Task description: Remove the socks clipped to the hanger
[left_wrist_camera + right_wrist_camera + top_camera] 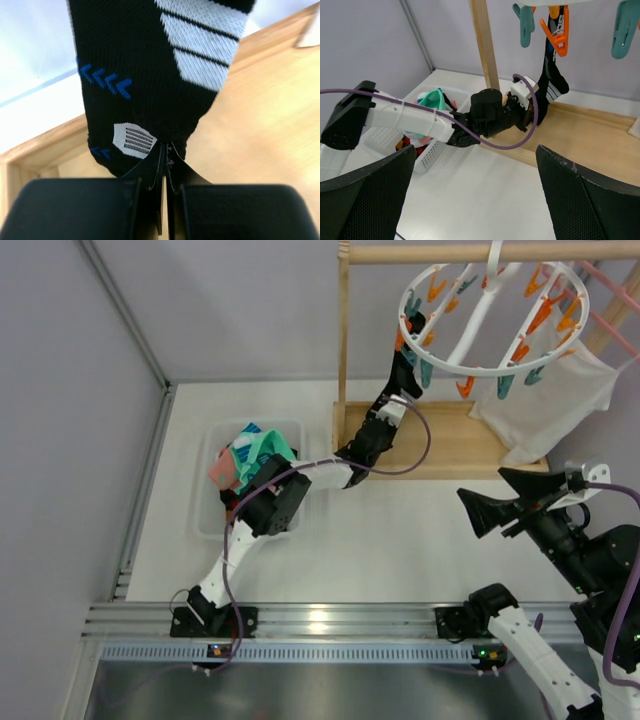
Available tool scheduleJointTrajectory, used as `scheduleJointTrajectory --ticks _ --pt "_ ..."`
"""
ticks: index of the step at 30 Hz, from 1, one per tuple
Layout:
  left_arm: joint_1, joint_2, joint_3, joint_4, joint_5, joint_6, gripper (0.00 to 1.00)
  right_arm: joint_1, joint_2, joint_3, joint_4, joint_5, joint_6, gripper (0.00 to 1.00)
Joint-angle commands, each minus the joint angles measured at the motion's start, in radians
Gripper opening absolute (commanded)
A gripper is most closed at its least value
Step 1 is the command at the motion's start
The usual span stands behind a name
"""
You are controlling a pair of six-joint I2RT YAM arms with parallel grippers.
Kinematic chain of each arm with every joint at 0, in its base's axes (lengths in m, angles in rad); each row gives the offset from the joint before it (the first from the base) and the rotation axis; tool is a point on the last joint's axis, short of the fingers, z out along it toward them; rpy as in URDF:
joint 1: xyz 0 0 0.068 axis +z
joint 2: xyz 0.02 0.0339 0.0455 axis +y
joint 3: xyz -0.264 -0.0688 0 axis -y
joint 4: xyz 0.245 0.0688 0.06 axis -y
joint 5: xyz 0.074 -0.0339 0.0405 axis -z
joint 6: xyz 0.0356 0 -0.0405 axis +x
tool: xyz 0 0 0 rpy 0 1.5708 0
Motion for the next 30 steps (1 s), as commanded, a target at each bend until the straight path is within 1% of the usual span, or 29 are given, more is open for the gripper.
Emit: scheduleJointTrajectory --ticks 1,6,11,15,17,20,21,22,26,30 --pt "-0.056 -0.183 -0.103 0.144 -0.052 -0.054 0.0 -0.019 -0.006 0.013 0.054 0.013 -0.012 1.0" --pt "-0.105 -0.323 -0.236 0.147 -0.064 -0.124 0.0 -0.019 -0.015 0.028 0.04 0.028 -0.016 0.99" --pt "-0.164 -0.425 -0.356 0.148 -0.101 -0.134 0.0 -0.019 -0.026 0.051 0.019 0.048 -0.015 0.99" --pt "-0.25 -0.482 -0.417 0.147 -0.131 -0.131 0.0 -0.017 -0.034 0.087 -0.002 0.063 -0.019 1.0" --pt "-0.307 -0.499 -0.431 0.147 -0.17 -0.115 0.0 -0.019 -0.037 0.107 -0.015 0.077 -0.023 1.0" --pt "-0.365 -0.511 -0.443 0.145 -0.191 -0.105 0.0 -0.019 -0.037 0.131 -0.045 0.097 -0.027 0.99" --pt "-0.4 -0.513 -0.442 0.145 -0.196 -0.101 0.0 -0.017 -0.034 0.148 -0.055 0.106 -0.03 0.99" --pt "-0.416 -0.512 -0.439 0.145 -0.203 -0.095 0.0 -0.019 -0.032 0.159 -0.077 0.134 -0.033 0.99" --pt "-0.525 -0.482 -0.398 0.144 -0.266 -0.013 0.0 -0.015 0.026 0.241 -0.165 0.23 -0.049 0.99" --pt "-0.579 -0.456 -0.358 0.141 -0.282 0.027 0.0 0.004 0.089 0.297 -0.24 0.3 -0.062 0.99"
